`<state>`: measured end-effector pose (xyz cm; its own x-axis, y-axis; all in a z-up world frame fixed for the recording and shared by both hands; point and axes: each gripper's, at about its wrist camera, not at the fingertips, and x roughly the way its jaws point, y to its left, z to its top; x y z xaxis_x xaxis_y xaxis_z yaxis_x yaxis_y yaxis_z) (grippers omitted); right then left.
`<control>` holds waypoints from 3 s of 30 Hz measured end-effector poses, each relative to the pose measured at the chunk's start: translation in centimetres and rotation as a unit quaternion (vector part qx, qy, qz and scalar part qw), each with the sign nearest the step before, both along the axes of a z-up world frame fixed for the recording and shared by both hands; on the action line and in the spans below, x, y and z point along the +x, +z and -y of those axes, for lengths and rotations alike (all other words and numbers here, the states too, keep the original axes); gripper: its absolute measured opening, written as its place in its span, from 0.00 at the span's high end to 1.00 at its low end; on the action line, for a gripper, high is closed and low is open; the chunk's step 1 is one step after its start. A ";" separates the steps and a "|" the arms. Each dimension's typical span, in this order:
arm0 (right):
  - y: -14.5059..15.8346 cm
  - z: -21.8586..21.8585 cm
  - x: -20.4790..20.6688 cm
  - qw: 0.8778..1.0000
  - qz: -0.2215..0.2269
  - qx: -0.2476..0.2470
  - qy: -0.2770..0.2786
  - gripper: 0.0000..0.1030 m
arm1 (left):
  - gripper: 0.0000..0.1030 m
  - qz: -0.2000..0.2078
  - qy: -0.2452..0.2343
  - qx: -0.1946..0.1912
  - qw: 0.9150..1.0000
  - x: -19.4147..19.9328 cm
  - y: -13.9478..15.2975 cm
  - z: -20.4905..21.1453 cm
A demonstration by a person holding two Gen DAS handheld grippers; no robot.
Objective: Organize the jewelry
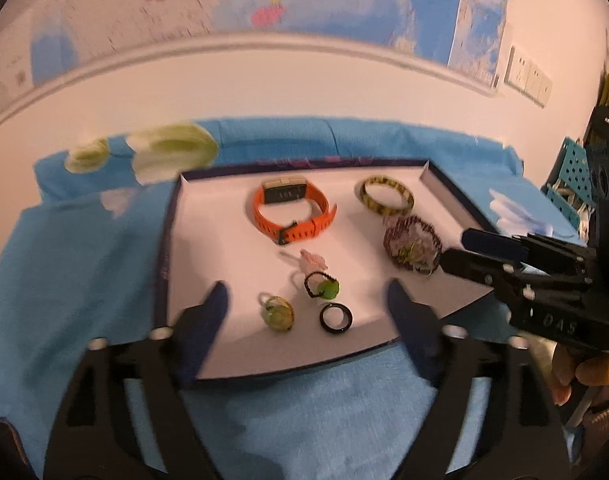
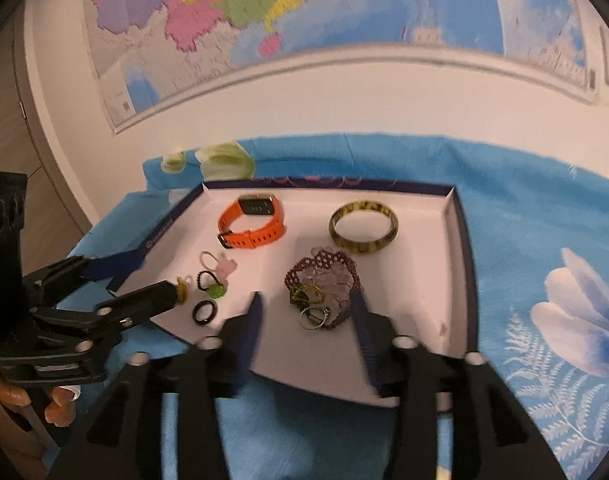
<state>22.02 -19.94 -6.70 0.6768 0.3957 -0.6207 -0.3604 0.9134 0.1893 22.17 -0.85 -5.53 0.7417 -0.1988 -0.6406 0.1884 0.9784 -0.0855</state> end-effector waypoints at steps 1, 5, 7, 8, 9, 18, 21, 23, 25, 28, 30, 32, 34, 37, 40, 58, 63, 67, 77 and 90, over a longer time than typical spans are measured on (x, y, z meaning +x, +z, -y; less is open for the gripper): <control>0.4 0.1 -0.7 1.000 0.014 -0.003 -0.006 0.42 | 0.06 0.010 0.003 -0.002 1.000 -0.5 0.4 -0.1; 1.9 0.3 -3.3 0.998 0.059 -0.007 -0.025 0.18 | 0.06 0.054 0.011 0.000 0.998 -3.3 2.5 -0.3; 2.5 0.5 -4.7 0.996 0.080 -0.010 -0.031 0.13 | 0.06 0.078 0.015 -0.002 0.997 -4.7 3.2 -0.5; 2.7 0.5 -5.6 0.995 0.091 -0.013 -0.039 0.07 | 0.06 0.087 0.019 0.000 0.996 -5.5 3.4 -0.6; 2.9 0.6 -6.4 0.994 0.105 -0.010 -0.040 0.07 | 0.06 0.097 0.024 0.002 0.995 -6.4 3.6 -0.8; 3.6 0.6 -12.6 0.983 0.165 -0.016 -0.074 0.07 | 0.06 0.159 0.070 -0.007 0.985 -13.0 4.3 -2.2; 3.9 0.5 -14.5 0.979 0.192 -0.015 -0.074 0.07 | 0.06 0.173 0.075 0.000 0.982 -14.5 4.5 -1.8; 4.1 0.4 -15.2 0.978 0.196 -0.015 -0.077 0.07 | 0.06 0.179 0.076 0.003 0.981 -15.3 4.6 -1.6; 4.2 0.6 -15.9 0.977 0.200 -0.004 -0.079 0.07 | 0.06 0.187 0.078 0.006 0.979 -16.2 4.7 -1.3; 4.2 0.6 -16.8 0.976 0.204 -0.005 -0.080 0.07 | 0.06 0.198 0.086 0.011 0.976 -17.3 4.9 -1.1; 4.3 0.7 -17.3 0.975 0.206 -0.003 -0.081 0.07 | 0.06 0.202 0.089 0.008 0.975 -17.8 5.0 -1.2; 4.4 0.9 -17.7 0.975 0.207 0.004 -0.084 0.07 | 0.06 0.213 0.097 0.016 0.972 -18.5 5.2 -1.1; 4.6 1.0 -18.2 0.975 0.206 0.009 -0.085 0.07 | 0.06 0.222 0.101 0.018 0.970 -19.2 5.3 -1.1; 4.8 1.0 -18.9 0.974 0.207 0.006 -0.089 0.07 | 0.06 0.231 0.104 0.017 0.967 -20.1 5.4 -0.9; 4.8 1.0 -19.3 0.975 0.202 0.013 -0.087 0.07 | 0.06 0.234 0.102 0.022 0.967 -20.5 5.3 -0.8; 5.1 0.9 -20.0 0.973 0.208 0.011 -0.096 0.07 | 0.06 0.242 0.106 0.026 0.964 -21.5 5.8 -0.6; 5.1 0.8 -20.0 0.973 0.210 0.010 -0.097 0.07 | 0.06 0.242 0.107 0.026 0.964 -21.6 5.9 -0.6; 5.2 0.9 -19.9 0.973 0.208 0.012 -0.096 0.07 | 0.06 0.242 0.106 0.027 0.964 -21.6 5.9 -0.6; 5.2 0.7 -20.1 0.973 0.211 0.013 -0.097 0.07 | 0.06 0.249 0.106 0.034 0.962 -22.0 5.9 -0.7; 5.3 0.7 -20.0 0.972 0.214 0.019 -0.096 0.07 | 0.06 0.249 0.108 0.032 0.962 -22.1 6.0 -0.7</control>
